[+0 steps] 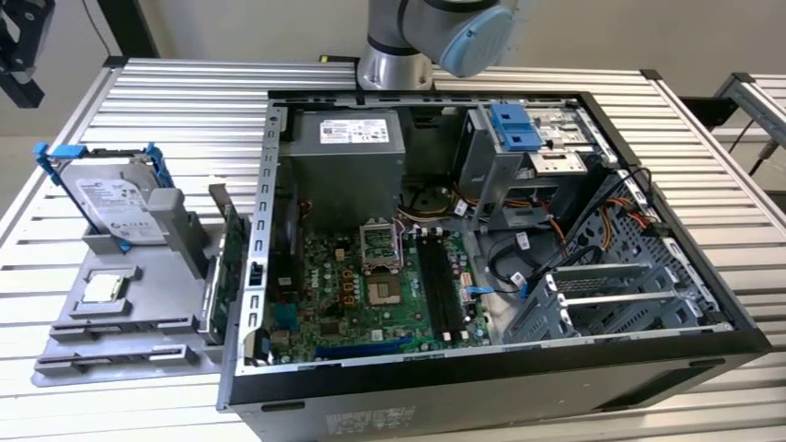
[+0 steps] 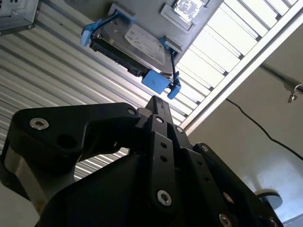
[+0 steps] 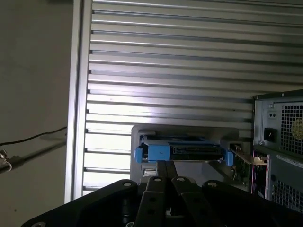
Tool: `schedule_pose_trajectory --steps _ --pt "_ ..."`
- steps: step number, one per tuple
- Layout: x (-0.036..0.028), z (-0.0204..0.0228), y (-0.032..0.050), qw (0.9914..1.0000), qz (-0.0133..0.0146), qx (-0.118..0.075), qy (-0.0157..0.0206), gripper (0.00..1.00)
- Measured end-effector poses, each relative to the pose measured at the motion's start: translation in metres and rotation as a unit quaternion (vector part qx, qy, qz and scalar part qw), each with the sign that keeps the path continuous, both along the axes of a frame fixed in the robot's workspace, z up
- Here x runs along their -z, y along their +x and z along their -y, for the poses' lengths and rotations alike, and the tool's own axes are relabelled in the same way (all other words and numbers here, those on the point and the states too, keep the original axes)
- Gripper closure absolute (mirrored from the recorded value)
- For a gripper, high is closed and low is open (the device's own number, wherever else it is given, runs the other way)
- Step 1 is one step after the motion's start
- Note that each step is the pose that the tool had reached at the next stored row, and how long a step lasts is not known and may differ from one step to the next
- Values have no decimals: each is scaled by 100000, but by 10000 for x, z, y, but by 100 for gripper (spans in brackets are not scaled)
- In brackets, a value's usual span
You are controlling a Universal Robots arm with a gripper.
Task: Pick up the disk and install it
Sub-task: 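Pick up the disk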
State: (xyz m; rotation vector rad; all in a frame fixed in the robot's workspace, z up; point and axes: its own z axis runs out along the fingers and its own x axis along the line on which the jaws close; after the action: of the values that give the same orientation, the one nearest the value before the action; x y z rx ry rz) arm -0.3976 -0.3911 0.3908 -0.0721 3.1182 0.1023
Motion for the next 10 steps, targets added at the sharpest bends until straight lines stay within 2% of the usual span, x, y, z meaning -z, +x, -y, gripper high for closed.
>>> schedule_pose_trajectory --steps 2,6,10 --pt "-1 0 -1 99998 2 -595 -35 100" --pt "-3 0 0 99951 0 -3126 -143 100" --pt "-3 0 0 99790 5 -6479 -208 100"
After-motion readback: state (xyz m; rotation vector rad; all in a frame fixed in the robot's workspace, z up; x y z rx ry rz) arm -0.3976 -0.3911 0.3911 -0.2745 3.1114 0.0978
